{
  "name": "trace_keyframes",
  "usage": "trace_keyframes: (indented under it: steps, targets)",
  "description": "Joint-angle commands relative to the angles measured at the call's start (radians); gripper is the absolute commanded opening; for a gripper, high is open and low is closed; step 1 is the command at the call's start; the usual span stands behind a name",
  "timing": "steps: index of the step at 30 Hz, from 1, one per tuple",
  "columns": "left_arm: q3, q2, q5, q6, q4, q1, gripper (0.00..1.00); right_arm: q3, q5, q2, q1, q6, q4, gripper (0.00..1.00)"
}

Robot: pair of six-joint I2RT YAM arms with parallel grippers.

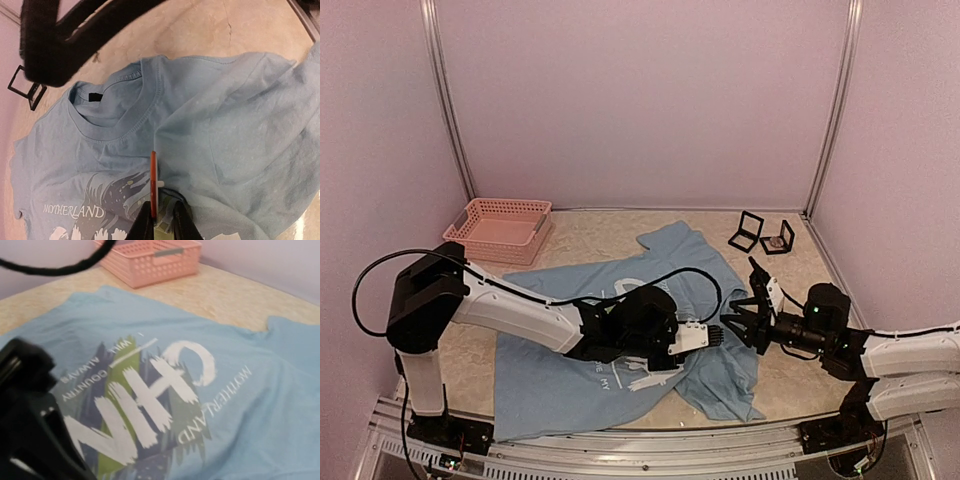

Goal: Pin the brooch onto the clothing

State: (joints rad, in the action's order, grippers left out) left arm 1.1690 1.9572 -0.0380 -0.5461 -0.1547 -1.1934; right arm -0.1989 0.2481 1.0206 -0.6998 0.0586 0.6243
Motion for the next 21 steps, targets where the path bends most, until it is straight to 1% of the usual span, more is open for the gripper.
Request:
trace_keyframes:
  steps: [1, 4, 6, 7, 9, 11, 12, 14, 17, 18, 20, 21]
  targets:
    - [0.053, 0.049, -0.109, -0.109, 0.127, -0.041, 0.20, -0.026, -0.061, 0.036, 0.010, 0.019, -0.044, 0.41]
    - [0.075, 0.049, -0.085, -0.092, 0.195, -0.073, 0.36, -0.039, -0.071, 0.051, 0.011, 0.030, -0.052, 0.43]
    - [0.081, 0.039, -0.089, -0.071, 0.227, -0.086, 0.52, -0.048, -0.097, 0.059, 0.011, 0.042, -0.058, 0.44]
    - [0.081, 0.034, -0.099, -0.060, 0.239, -0.094, 0.58, -0.055, -0.112, 0.062, 0.010, 0.047, -0.065, 0.44]
    - [0.076, 0.014, -0.120, -0.043, 0.258, -0.106, 0.63, -0.073, -0.148, 0.075, 0.010, 0.061, -0.093, 0.45]
    - [0.067, -0.010, -0.131, -0.025, 0.271, -0.112, 0.90, -0.108, -0.215, 0.098, 0.010, 0.100, -0.168, 0.45]
    - [0.059, -0.034, -0.133, -0.012, 0.274, -0.113, 0.91, -0.136, -0.248, 0.117, 0.011, 0.120, -0.213, 0.45]
    - [0.029, -0.077, -0.129, 0.024, 0.263, -0.109, 0.92, -0.204, -0.316, 0.170, 0.013, 0.151, -0.322, 0.40]
    - [-0.051, -0.180, -0.087, 0.117, 0.191, -0.067, 0.93, -0.314, -0.395, 0.274, 0.018, 0.193, -0.453, 0.25]
    - [-0.076, -0.205, -0.074, 0.171, 0.170, -0.038, 0.94, -0.360, -0.406, 0.314, 0.021, 0.194, -0.484, 0.19]
    - [-0.110, -0.244, -0.071, 0.309, 0.162, 0.039, 0.94, -0.437, -0.425, 0.399, 0.023, 0.197, -0.540, 0.11]
    - [-0.113, -0.244, -0.078, 0.386, 0.177, 0.084, 0.90, -0.478, -0.432, 0.448, 0.027, 0.195, -0.570, 0.08]
